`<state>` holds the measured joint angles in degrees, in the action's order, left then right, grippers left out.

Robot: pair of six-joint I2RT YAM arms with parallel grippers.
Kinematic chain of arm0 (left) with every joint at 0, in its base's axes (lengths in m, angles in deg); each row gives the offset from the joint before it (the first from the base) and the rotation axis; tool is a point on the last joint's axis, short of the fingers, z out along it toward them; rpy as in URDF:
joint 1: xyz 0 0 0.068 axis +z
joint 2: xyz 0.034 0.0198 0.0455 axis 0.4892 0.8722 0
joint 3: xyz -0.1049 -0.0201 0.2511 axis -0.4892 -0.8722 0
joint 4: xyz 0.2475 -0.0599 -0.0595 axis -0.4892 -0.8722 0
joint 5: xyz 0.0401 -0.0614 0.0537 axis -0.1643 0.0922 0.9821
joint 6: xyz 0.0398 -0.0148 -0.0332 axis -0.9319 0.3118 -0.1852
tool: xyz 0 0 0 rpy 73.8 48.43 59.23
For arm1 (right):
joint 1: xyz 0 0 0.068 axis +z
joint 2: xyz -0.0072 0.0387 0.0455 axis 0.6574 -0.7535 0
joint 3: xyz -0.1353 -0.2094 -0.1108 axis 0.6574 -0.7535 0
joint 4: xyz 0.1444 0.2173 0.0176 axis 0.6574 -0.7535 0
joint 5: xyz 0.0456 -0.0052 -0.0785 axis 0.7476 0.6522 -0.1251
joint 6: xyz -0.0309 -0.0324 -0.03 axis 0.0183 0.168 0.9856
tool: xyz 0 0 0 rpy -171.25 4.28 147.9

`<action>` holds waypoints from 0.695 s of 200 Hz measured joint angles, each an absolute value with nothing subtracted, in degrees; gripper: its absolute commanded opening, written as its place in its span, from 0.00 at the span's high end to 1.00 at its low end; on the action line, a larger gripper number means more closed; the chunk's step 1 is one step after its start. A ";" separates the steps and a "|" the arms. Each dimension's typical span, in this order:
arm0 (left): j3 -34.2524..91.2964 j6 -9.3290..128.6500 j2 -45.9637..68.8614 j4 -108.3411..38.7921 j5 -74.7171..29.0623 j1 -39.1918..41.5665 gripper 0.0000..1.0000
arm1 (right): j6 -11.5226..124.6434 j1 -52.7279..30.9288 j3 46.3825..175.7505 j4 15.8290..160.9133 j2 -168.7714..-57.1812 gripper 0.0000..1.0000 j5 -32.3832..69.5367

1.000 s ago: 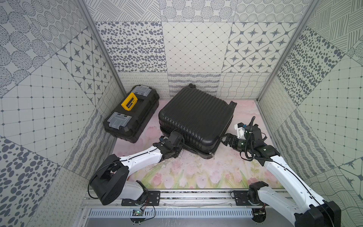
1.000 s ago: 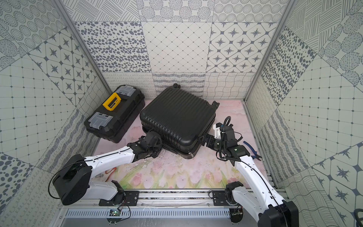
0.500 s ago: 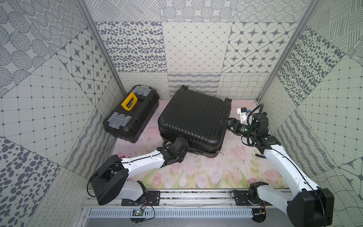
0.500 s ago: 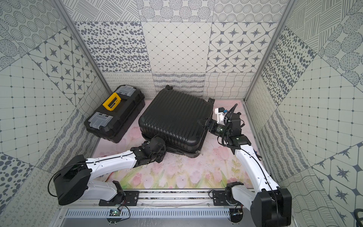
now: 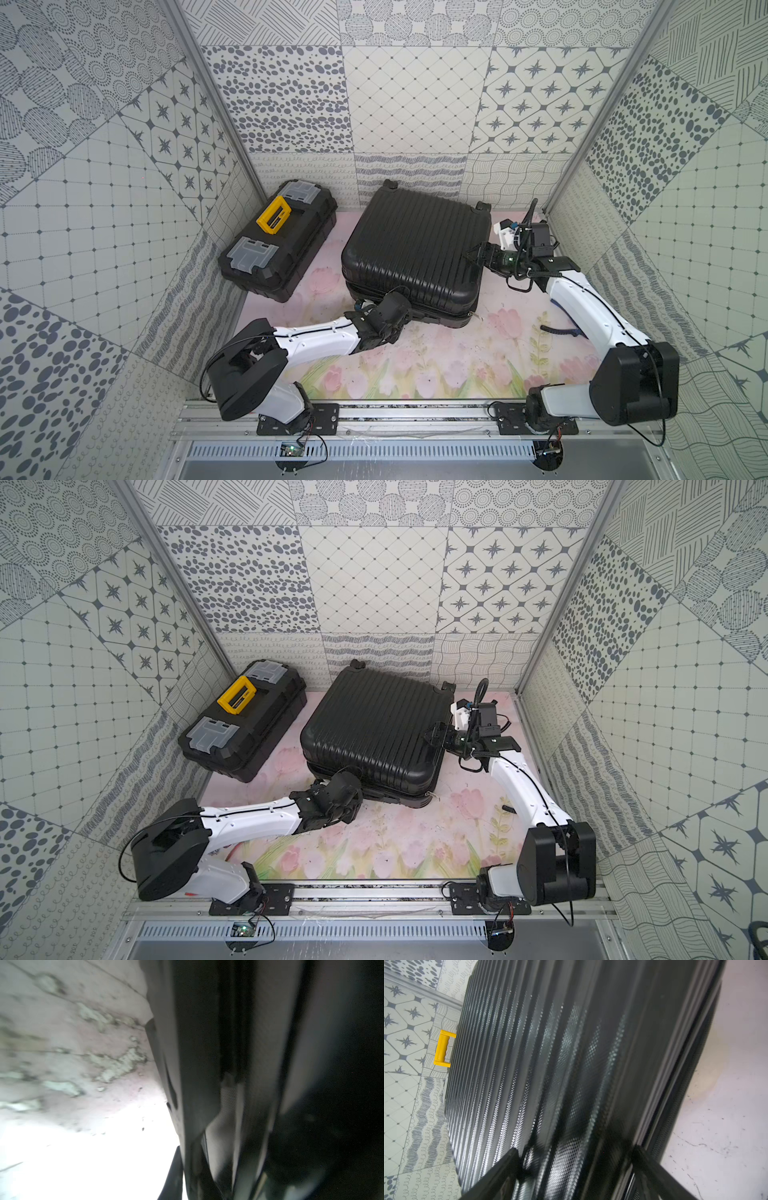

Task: Close the suitcase zippers
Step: Adjust the suitcase at the center of the board.

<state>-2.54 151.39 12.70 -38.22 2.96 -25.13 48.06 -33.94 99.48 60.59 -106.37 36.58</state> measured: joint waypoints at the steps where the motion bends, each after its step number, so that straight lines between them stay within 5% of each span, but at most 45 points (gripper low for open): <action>1: -2.45 151.43 12.81 -38.14 3.03 -25.15 1.00 | 48.08 -33.99 99.68 60.59 -106.59 0.20 36.62; 60: 1.42 156.17 18.45 -35.36 9.43 -27.05 1.00 | 51.86 -34.58 111.52 61.31 -119.00 0.19 39.85; 139: 3.30 158.01 19.13 -36.82 9.65 -26.18 1.00 | 62.24 -39.47 109.58 53.60 -110.04 0.12 40.53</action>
